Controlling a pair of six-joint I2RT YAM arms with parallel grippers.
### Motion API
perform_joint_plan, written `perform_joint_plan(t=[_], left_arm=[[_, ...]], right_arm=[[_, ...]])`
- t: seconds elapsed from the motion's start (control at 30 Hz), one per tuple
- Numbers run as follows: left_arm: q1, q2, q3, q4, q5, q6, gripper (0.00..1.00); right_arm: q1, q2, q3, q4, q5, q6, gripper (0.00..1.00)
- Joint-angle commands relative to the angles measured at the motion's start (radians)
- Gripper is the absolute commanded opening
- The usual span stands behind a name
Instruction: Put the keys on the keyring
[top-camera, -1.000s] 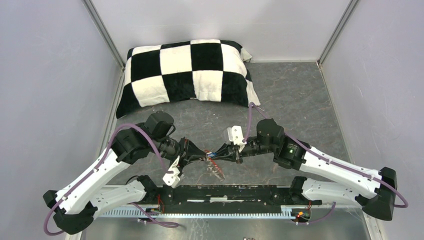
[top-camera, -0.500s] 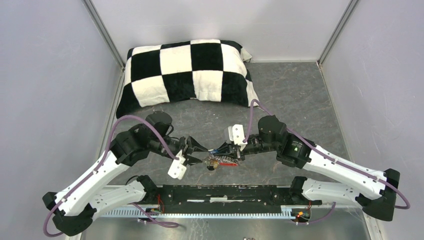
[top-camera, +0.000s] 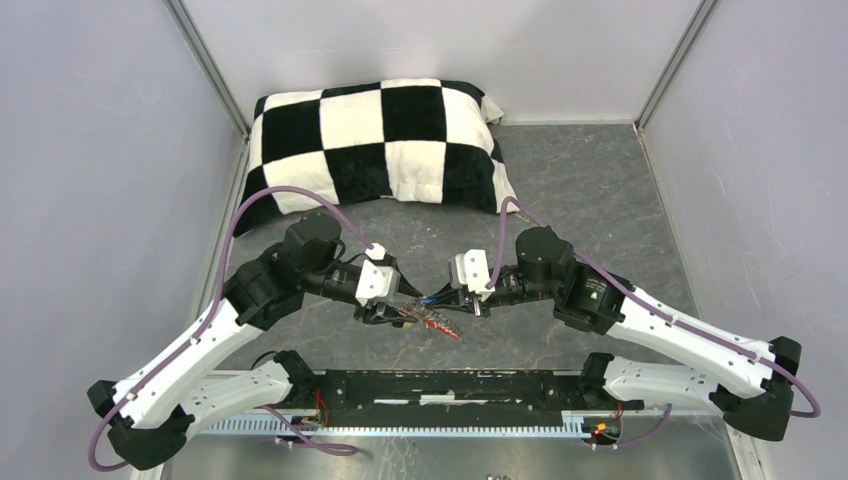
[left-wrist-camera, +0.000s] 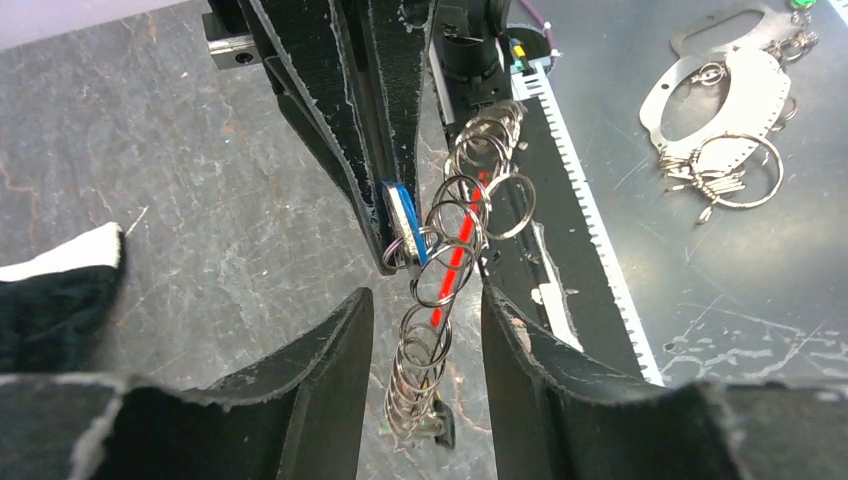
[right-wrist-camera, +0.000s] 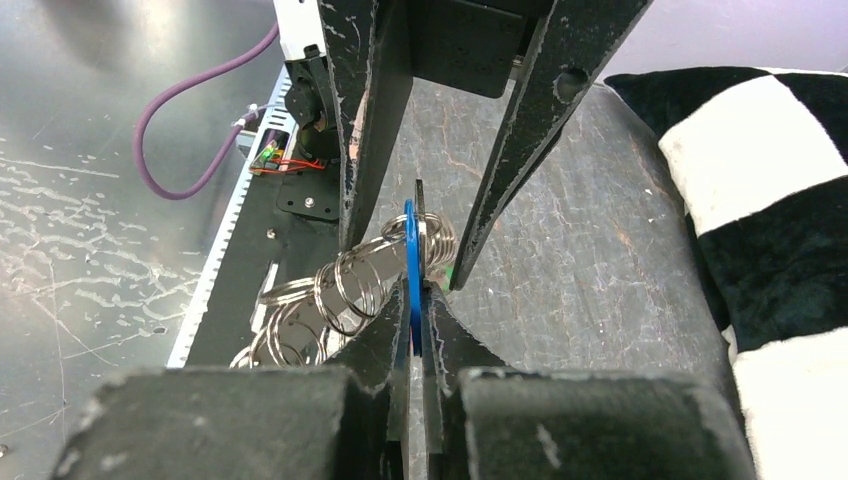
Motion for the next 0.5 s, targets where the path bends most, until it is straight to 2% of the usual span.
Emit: perform_joint_plan(t=[0.0,0.17,0.3,0.47], left_arm=[[-0.003,0.009,0.019,0.027,0.023,-0.123,0.50],[-0.004,0.000,0.020,0.000,0.049,-0.098,0.50],[-0.003,0.006,0.035,-0.002,0.074,-0.117,0.40],[-0.003,0.007,0.039,0.012,0.080,-0.175,0.35]], right_arm=[[-0.001,-0.012,0.052,0.051,0.017,-0.012,0.01],[-0.002,-0.019,0.055,0.046,0.014,-0.022,0.01],[-0.001,-0.018,0.055,0.040,0.015,-0.032,0.01],[-0.001,-0.019,0.048,0.048,0.026,-0.035,0.01]])
